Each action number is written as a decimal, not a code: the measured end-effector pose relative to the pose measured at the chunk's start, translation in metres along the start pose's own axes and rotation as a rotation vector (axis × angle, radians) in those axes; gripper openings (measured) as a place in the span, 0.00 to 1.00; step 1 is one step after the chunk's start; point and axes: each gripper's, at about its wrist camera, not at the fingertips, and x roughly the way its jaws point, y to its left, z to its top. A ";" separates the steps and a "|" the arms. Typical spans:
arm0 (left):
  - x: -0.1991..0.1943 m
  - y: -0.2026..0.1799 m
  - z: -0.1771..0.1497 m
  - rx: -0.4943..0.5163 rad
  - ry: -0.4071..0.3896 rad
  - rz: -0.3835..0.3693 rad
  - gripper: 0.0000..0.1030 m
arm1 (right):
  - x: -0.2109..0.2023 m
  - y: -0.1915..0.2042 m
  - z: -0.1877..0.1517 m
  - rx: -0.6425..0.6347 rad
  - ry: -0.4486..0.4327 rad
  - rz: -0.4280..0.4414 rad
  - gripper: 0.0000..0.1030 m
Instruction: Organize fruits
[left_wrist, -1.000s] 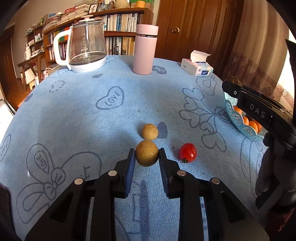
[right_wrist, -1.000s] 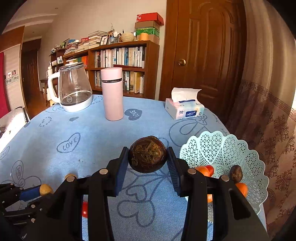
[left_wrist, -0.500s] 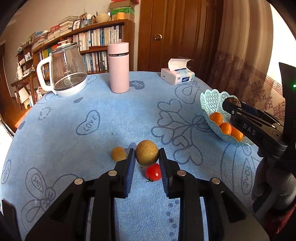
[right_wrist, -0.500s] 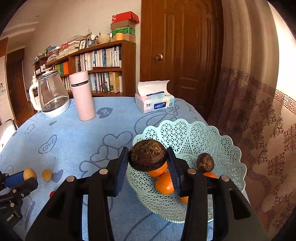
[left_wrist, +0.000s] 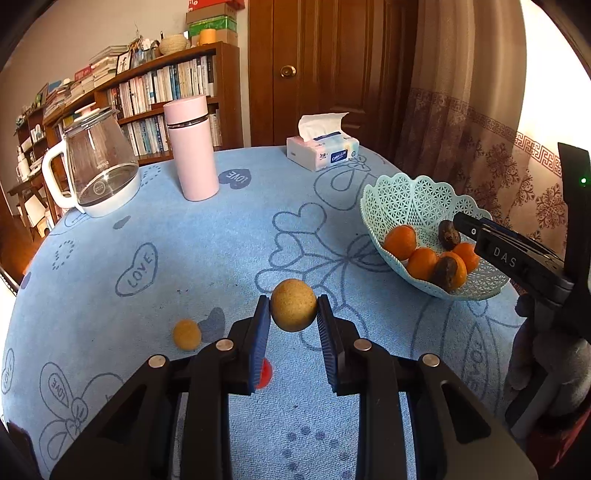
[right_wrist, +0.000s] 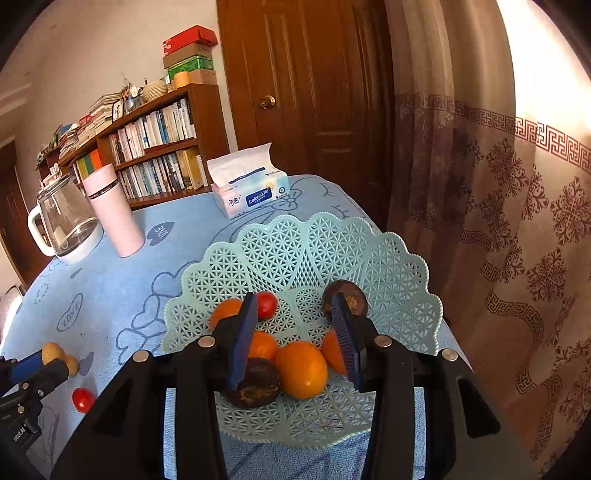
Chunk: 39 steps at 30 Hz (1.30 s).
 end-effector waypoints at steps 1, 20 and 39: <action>0.001 -0.002 0.002 0.003 -0.002 -0.002 0.26 | 0.002 -0.006 0.000 0.030 0.009 0.003 0.42; 0.019 -0.040 0.033 0.070 -0.010 -0.091 0.26 | -0.002 -0.029 0.000 0.116 -0.033 -0.069 0.58; 0.033 -0.019 -0.018 0.064 0.124 -0.129 0.71 | -0.009 -0.013 -0.003 0.036 -0.085 -0.121 0.68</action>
